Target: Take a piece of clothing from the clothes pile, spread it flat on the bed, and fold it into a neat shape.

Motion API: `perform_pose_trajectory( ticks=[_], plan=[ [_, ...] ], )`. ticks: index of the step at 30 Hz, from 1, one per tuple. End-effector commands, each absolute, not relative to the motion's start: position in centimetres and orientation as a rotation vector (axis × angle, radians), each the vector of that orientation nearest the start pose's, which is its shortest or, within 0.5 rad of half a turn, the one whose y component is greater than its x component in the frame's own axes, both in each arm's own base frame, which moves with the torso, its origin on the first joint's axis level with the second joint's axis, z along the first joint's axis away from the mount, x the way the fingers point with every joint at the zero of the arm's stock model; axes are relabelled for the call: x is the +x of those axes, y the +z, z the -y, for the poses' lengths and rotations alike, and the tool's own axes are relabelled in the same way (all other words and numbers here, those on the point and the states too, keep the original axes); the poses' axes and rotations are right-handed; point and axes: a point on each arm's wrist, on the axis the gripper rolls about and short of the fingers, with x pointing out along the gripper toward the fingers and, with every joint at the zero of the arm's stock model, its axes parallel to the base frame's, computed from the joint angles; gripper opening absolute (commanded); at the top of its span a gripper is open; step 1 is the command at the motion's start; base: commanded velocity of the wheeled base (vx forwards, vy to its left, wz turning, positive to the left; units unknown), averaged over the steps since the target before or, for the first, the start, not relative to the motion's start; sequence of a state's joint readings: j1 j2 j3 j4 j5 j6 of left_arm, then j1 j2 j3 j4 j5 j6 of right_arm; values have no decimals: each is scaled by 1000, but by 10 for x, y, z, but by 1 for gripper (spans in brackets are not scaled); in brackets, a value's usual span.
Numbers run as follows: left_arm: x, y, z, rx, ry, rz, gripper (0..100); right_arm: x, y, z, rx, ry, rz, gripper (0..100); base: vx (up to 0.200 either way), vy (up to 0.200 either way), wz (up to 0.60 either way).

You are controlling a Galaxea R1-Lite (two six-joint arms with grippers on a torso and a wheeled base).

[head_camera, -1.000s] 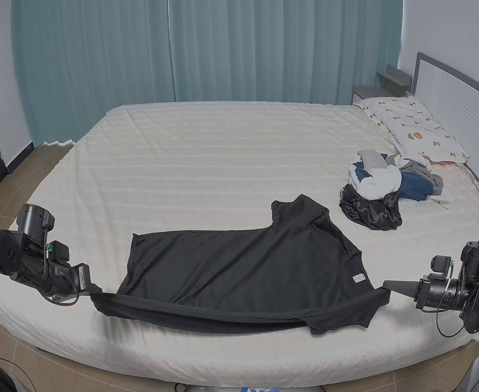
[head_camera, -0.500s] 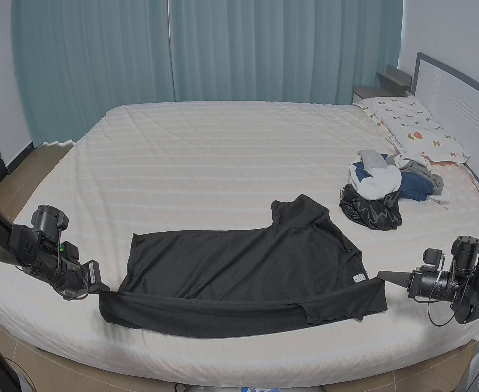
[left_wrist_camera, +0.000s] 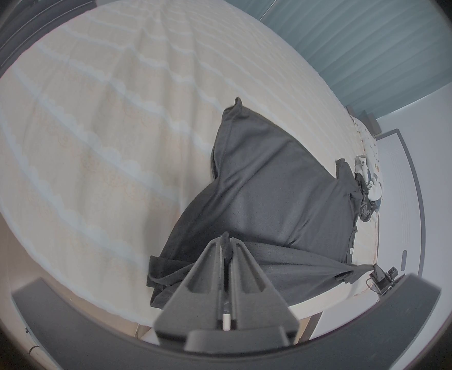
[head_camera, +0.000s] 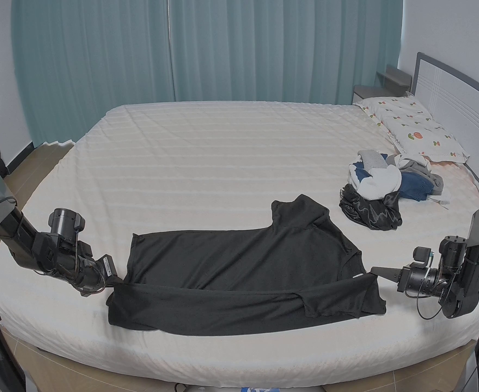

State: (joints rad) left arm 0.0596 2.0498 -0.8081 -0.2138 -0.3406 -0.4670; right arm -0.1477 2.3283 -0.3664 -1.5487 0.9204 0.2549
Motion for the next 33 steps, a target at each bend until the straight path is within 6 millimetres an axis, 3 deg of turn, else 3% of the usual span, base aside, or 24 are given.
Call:
perform_pose_trajectory(
  ticks=[1,6,17,33],
  plan=[
    [321,27,-10,-631,-12,-1090,0,304,-24,26,456,689,-473,0,0,0,0],
    [328,22,-10,-656,-7,-1047,0,317,-36,22,438,638,-474,0,0,0,0],
    [341,1,-2,-638,83,-990,0,326,-38,13,414,621,-457,0,0,0,0],
    [348,-4,-2,-671,102,-958,0,343,-49,4,420,569,-441,0,0,0,0]
  ],
)
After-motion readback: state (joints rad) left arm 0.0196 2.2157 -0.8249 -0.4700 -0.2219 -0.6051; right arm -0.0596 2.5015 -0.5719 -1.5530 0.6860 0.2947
